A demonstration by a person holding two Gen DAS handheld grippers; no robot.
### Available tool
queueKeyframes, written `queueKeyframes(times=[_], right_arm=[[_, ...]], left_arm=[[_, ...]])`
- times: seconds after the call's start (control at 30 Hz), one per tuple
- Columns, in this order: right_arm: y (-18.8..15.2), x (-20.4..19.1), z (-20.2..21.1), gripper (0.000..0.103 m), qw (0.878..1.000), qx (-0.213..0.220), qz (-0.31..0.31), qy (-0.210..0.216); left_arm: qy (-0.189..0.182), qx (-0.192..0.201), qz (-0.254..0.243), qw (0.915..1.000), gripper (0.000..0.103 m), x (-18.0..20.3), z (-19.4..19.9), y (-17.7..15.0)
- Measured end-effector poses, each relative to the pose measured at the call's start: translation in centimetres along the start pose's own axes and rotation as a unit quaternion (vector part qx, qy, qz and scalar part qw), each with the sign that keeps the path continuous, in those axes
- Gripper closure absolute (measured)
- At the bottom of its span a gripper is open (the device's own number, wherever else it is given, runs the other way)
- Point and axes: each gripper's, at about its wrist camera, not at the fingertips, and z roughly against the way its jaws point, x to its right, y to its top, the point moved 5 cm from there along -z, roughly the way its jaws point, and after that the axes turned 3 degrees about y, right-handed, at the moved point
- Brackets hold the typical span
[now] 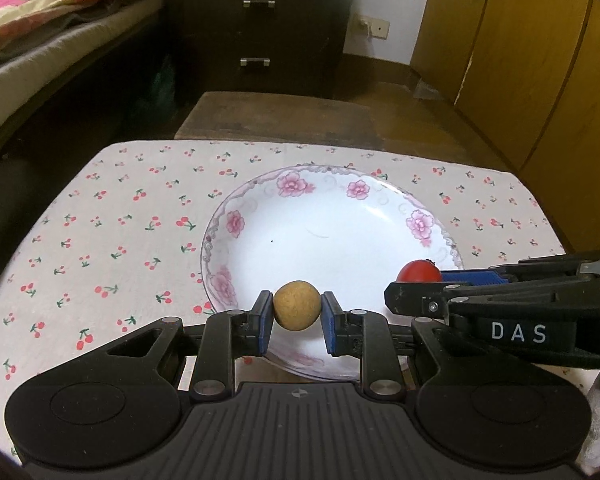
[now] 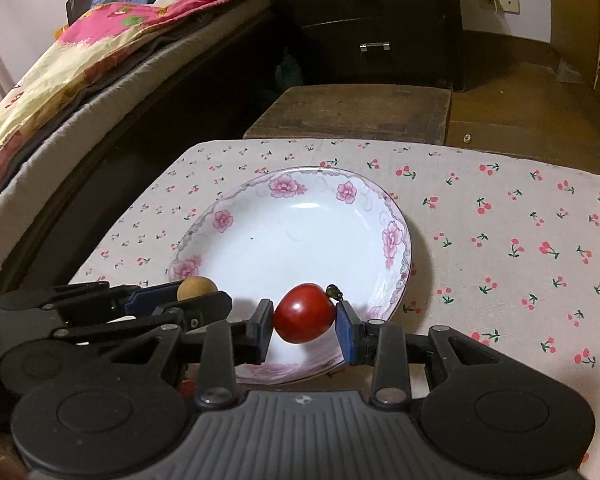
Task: Organize fruits
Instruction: 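Open the left tool to drop the brown fruit while the right tool releases the tomato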
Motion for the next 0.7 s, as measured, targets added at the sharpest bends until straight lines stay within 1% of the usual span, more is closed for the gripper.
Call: queueKeyframes(times=[0.27, 0.37, 0.7], right_arm=[[-0.1, 0.0, -0.6, 0.067, 1.0, -0.004, 0.005, 0.003], [-0.1, -0.2, -0.4, 0.067, 1.0, -0.002, 0.011, -0.003], [0.3, -0.6, 0.8, 0.067, 1.0, 0.014, 0.019, -0.007]], left_arm=[[0.007, -0.008, -0.001, 0.9999, 0.071, 0.0, -0.3, -0.3], [0.01, -0.005, -0.006, 0.9999, 0.07, 0.1, -0.2, -0.2], [0.019, 0.008, -0.008, 0.9997, 0.059, 0.0, 0.7, 0.0]])
